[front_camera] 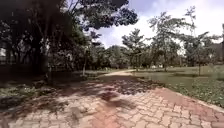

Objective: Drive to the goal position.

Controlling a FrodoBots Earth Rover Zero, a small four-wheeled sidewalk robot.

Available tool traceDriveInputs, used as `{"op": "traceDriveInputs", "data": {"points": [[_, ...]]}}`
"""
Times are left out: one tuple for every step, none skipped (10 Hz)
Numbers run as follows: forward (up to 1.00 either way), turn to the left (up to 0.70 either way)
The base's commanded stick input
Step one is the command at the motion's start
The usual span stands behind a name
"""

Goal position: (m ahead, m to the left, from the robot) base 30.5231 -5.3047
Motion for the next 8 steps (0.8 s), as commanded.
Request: {"op": "traceDriveInputs", "data": {"points": [[0.7, 0.0], [0.7, 0.0], [0.7, 0.0], [0.7, 0.0], [0.7, 0.0], [0.7, 0.0], [0.7, 0.0], [0.7, 0.0]]}}
